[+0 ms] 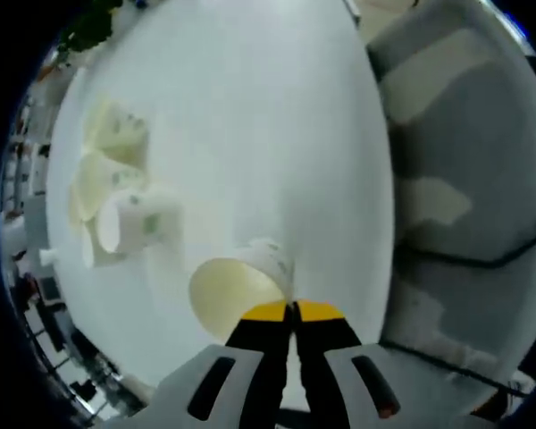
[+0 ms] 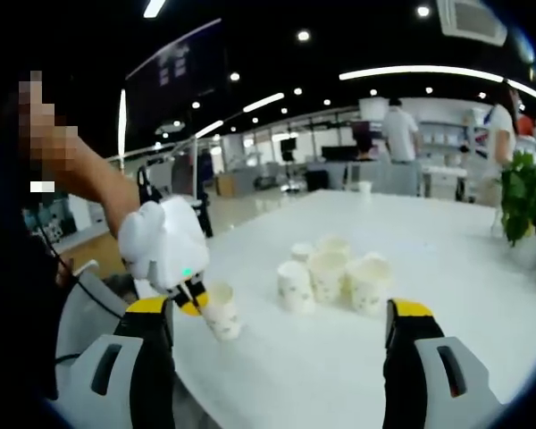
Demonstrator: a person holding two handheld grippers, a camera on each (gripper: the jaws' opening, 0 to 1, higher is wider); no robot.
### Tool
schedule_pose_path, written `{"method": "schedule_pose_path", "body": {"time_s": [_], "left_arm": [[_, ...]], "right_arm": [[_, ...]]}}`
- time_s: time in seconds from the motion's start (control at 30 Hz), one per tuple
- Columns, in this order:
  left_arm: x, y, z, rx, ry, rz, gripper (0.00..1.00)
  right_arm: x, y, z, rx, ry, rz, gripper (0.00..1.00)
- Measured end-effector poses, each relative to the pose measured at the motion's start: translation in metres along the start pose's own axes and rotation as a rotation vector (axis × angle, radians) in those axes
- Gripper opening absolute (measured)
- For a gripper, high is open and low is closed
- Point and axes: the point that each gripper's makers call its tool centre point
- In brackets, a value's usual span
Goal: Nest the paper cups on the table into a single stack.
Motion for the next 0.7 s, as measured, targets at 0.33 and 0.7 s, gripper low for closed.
{"method": "schedule_pose_path", "body": {"time_s": [0.33, 0.7], "left_arm": [[0.002, -0.004, -0.001, -0.009, -0.007, 0.018, 0.18], [0.007, 0.002, 0.015, -0.031, -0.098, 0.049, 0.47]], "right_arm": [[0.0, 0.0, 0.002, -0.003, -0.003, -0.001, 0.97], [-0.003, 0.0, 0.0, 0.002, 0.001, -0.005, 0.97]]}}
Point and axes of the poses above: the point that each gripper's makers call its tool centre point, and the gripper's own axes: z roughly backward along the fingers, y roughly to its left, x roughly out of its top, and after that the axes turned 5 degrees about x, right-handed
